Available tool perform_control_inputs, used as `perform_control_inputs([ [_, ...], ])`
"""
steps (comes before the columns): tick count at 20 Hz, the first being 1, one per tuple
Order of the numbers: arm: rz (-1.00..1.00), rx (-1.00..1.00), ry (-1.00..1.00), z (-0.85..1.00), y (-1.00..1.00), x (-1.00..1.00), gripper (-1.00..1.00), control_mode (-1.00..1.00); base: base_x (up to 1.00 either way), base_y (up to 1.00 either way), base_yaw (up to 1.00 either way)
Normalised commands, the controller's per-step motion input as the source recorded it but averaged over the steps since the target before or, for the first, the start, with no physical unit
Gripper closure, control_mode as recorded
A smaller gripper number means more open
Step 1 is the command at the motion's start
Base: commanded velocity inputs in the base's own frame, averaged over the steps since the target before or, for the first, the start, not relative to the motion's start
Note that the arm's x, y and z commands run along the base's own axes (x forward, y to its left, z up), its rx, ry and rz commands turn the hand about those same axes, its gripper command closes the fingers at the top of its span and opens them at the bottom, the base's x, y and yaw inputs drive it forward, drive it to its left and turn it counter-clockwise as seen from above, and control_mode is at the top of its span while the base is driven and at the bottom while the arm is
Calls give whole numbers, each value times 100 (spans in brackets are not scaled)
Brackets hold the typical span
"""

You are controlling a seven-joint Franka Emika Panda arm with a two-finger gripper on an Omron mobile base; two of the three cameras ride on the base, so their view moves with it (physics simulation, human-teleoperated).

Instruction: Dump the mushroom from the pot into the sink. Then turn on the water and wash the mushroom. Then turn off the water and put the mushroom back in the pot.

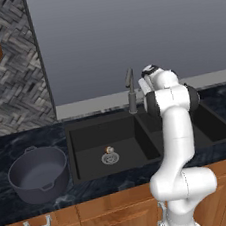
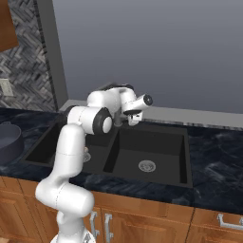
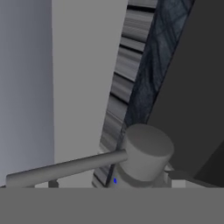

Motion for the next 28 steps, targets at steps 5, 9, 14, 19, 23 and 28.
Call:
perform_control_inputs([
  [5, -1, 0, 7, -63, -40, 0, -100, -100, 0, 0, 0],
  [9, -2, 1, 9, -61, -47, -1, -100, -100, 0, 0, 0],
  [14, -2, 8, 12, -63, -68, -10, -100, -100, 0, 0, 0],
  [19, -2, 13, 12, -63, -80, -20, -100, -100, 0, 0, 0],
  [23, -1, 11, 11, -59, -69, -23, -100, -100, 0, 0, 0],
  [28, -1, 9, 7, -57, -59, -30, -100, -100, 0, 0, 0],
])
